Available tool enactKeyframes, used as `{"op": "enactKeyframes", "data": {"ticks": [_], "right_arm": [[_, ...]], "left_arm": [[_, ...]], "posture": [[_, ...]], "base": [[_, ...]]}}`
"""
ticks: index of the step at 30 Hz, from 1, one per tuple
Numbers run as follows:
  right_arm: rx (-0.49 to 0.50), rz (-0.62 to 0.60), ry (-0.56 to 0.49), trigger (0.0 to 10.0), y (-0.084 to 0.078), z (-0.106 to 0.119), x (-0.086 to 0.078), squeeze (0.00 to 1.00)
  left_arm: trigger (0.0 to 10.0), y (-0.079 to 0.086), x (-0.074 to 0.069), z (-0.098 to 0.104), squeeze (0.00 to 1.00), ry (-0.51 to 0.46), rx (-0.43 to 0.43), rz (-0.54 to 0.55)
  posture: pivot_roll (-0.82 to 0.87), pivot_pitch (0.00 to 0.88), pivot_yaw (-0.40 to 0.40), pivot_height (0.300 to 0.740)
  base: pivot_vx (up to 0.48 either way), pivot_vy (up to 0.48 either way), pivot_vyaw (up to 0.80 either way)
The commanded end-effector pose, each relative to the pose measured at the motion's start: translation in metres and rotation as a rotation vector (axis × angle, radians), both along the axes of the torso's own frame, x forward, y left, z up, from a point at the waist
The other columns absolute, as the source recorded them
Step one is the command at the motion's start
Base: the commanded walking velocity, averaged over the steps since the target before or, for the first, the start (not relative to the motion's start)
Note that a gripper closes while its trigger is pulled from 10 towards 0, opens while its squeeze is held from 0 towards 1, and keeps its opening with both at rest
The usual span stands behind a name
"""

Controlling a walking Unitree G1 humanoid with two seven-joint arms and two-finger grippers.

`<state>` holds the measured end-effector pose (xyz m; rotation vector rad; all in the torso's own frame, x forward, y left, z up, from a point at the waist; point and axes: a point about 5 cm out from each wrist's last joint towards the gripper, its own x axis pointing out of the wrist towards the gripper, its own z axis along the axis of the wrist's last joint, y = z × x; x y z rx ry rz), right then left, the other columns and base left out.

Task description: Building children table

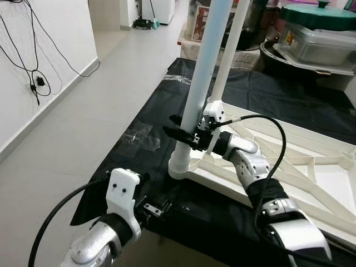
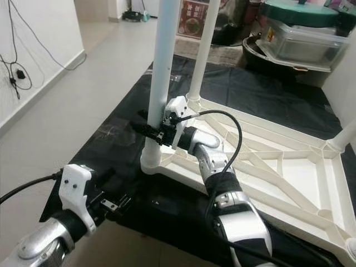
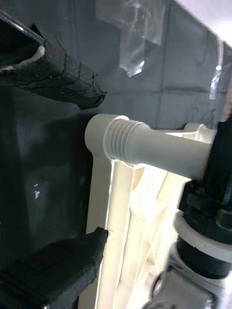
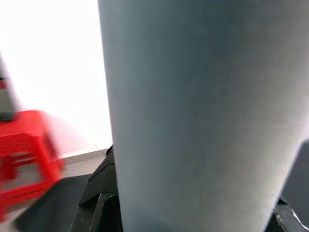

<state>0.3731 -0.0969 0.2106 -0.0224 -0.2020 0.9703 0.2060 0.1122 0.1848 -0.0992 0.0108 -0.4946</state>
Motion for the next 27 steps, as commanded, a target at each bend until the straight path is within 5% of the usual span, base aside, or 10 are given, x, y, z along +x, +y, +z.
{"op": "enactKeyframes", "data": {"ticks": [1,3,6,8,12,16,27], "right_arm": [[-0.064,-0.189,0.097,10.0,-0.012,-0.026,0.002,0.00],[-0.060,-0.287,0.133,10.0,-0.013,-0.029,0.002,0.00],[0.006,-0.634,0.247,10.0,-0.020,-0.035,0.006,0.00],[0.022,-0.703,0.271,10.0,-0.022,-0.037,0.006,0.00],[0.133,-1.120,0.318,10.0,-0.022,-0.033,0.008,0.00],[0.229,-1.313,0.298,10.0,-0.014,-0.025,0.005,0.00],[0.360,-1.552,0.423,10.0,0.007,-0.023,-0.004,0.00]], "left_arm": [[10.0,0.001,0.002,-0.002,0.00,0.004,0.003,-0.003],[10.0,0.002,0.004,-0.002,0.00,-0.001,0.005,0.001],[10.0,0.003,0.007,-0.001,0.00,-0.011,0.007,0.007],[10.0,0.003,0.008,-0.001,0.00,-0.013,0.008,0.007],[10.0,0.002,0.010,-0.001,0.00,-0.021,0.010,0.010],[10.0,0.004,0.010,0.000,0.00,-0.026,0.015,0.014],[10.0,0.006,0.009,0.000,0.00,-0.027,0.022,0.008]], "posture": [[0.24,0.174,-0.118,0.740],[0.24,0.174,-0.118,0.740],[0.24,0.166,-0.115,0.740],[0.24,0.166,-0.115,0.740],[0.25,0.155,-0.118,0.740],[0.26,0.153,-0.125,0.740],[0.27,0.151,-0.119,0.740]], "base": [[0.000,0.000,0.00],[0.000,0.000,0.00],[0.000,0.000,0.00],[0.000,0.000,0.00],[0.000,0.000,0.00],[0.000,0.000,0.00],[0.000,0.000,0.00]]}}
